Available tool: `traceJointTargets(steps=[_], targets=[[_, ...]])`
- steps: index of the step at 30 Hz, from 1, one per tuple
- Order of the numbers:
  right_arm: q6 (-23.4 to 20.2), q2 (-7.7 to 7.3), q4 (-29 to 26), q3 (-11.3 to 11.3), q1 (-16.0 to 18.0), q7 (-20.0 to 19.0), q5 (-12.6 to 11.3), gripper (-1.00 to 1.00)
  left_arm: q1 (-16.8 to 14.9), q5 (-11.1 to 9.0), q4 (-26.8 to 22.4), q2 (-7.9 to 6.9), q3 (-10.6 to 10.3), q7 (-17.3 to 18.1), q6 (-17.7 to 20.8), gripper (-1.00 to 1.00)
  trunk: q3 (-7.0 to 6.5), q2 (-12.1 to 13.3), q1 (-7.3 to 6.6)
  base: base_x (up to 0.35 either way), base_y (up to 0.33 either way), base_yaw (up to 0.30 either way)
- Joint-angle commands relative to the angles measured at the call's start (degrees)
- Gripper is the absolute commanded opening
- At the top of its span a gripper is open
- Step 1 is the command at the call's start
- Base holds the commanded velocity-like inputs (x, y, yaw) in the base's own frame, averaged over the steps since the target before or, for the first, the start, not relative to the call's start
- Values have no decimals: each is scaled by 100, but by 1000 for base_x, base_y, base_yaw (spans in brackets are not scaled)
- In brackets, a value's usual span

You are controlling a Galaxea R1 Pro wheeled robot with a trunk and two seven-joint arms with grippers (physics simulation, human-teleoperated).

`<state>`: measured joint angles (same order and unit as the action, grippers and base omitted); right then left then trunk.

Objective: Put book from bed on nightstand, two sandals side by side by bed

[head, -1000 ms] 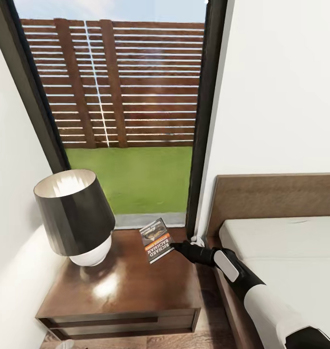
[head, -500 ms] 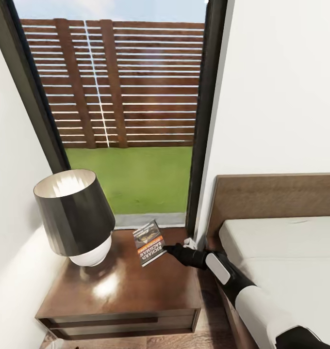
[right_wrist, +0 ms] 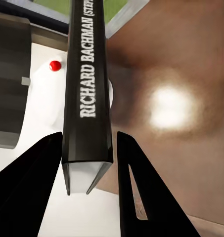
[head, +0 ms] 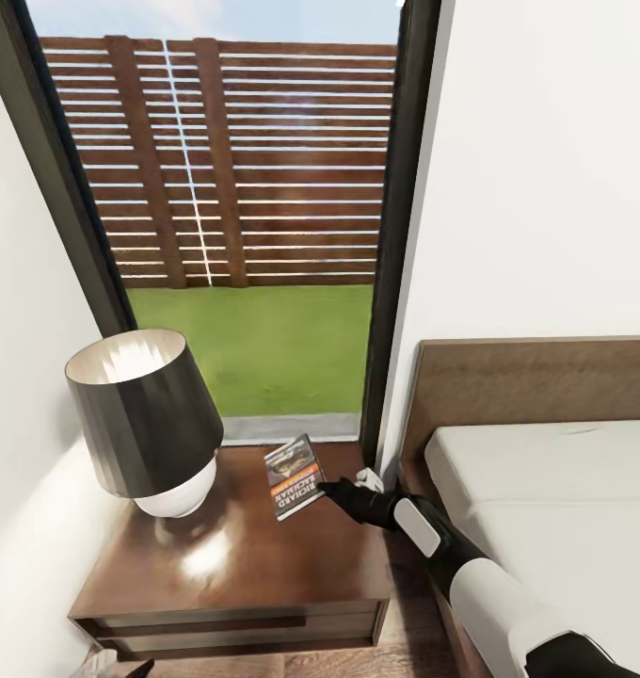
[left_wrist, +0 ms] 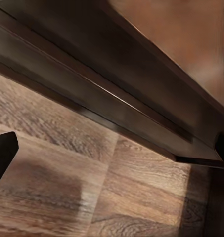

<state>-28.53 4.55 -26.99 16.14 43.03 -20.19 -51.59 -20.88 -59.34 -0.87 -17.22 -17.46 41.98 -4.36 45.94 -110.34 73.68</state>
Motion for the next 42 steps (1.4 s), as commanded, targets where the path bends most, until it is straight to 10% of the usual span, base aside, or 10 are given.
traceJointTargets(steps=[1, 16, 42], targets=[[-10, -1, 2, -6, 4, -5, -24, -100, -3, -22, 4, -2, -39, 51, -40, 100, 5, -2, -1, 0, 0, 0], [5, 2, 9, -107, 4, 8, -31, -100, -11, -30, -161, -127, 195, 1179, 427, 100, 5, -2, -1, 0, 0, 0], [110, 2, 18, -112, 4, 24, -11, -100, -12, -9, -778, -331, 593, 1291, 1348, 100, 292, -644, 351, 0, 0, 0]])
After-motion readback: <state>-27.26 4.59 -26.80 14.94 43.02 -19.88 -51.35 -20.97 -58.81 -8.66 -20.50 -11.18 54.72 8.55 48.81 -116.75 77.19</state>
